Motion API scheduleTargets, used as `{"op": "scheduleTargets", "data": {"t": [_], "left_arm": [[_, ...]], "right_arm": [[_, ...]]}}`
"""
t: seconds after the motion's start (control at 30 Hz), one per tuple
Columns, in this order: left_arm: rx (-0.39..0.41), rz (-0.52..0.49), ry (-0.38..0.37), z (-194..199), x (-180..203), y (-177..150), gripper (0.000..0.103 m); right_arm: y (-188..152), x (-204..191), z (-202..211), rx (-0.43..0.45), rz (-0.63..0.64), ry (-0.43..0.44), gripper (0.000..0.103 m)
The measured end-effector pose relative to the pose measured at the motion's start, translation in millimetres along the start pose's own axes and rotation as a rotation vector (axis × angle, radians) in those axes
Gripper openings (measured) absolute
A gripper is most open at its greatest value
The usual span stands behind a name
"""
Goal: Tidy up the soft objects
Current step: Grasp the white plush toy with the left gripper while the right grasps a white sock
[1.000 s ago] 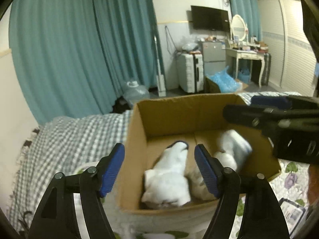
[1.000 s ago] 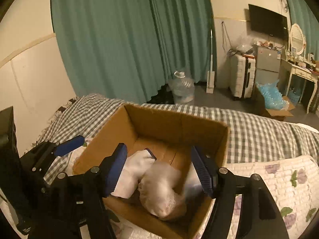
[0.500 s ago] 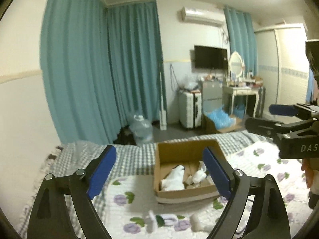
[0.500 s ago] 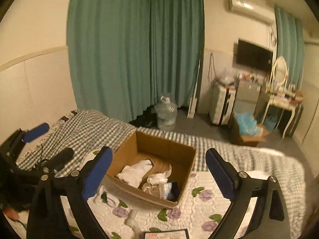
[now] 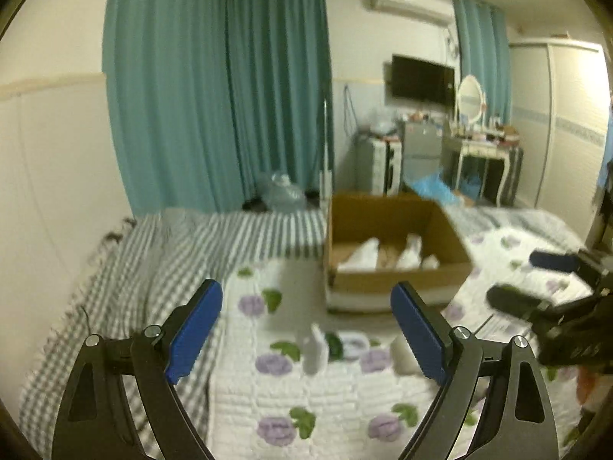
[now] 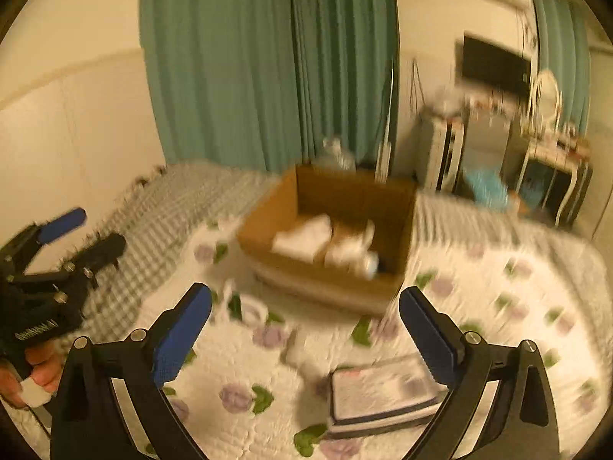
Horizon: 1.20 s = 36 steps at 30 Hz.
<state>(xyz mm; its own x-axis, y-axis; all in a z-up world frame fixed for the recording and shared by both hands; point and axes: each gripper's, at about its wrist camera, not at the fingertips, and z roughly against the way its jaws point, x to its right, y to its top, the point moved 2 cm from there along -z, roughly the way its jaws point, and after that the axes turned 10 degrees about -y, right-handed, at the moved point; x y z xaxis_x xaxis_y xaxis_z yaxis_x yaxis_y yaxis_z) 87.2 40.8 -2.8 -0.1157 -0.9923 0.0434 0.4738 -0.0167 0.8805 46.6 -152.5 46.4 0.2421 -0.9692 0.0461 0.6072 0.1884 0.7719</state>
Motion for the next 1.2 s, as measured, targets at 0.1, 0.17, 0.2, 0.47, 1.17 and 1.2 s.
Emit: {"op": "scheduleTargets", "data": {"t": [0.1,0.17,0.2,0.47,1.17,1.2], "left_arm": [[-0.031,0.010,-0.002,-24.2,-7.5,-29.9,0.091],[-0.072,0.016,-0.011,-41.8,-11.4,-46.6,0.091],[-0.102,0.025,-0.017,-52.3,-15.1,-55.6,0.091],[-0.186,0.058,-0.052,-80.8,-23.3,-75.8,0.091],[-0.286,0.048,-0.096,-127.8,-11.9,-89.7,0.091],[-0.294,0.043,-0.098,-132.8,-10.7,-90.9,0.091]], "right_arm": [[-34.0,-8.8,-55.3,-0.122,0.030,-0.012,0.099],[-49.6,-12.9,-83.0,-0.176,0.039,-0.014,0.099],[-57.1,-15.5,-95.1,-0.204,0.037,-0.007,0.098],[-83.3,-32.2,-156.8,-0.326,0.036,0.038,0.063],[-65.9,-21.5,-143.7,-0.231,0.070,0.030,0.030],[-60.1,-17.6,-140.9,-0.215,0.057,0.030,0.030]]}}
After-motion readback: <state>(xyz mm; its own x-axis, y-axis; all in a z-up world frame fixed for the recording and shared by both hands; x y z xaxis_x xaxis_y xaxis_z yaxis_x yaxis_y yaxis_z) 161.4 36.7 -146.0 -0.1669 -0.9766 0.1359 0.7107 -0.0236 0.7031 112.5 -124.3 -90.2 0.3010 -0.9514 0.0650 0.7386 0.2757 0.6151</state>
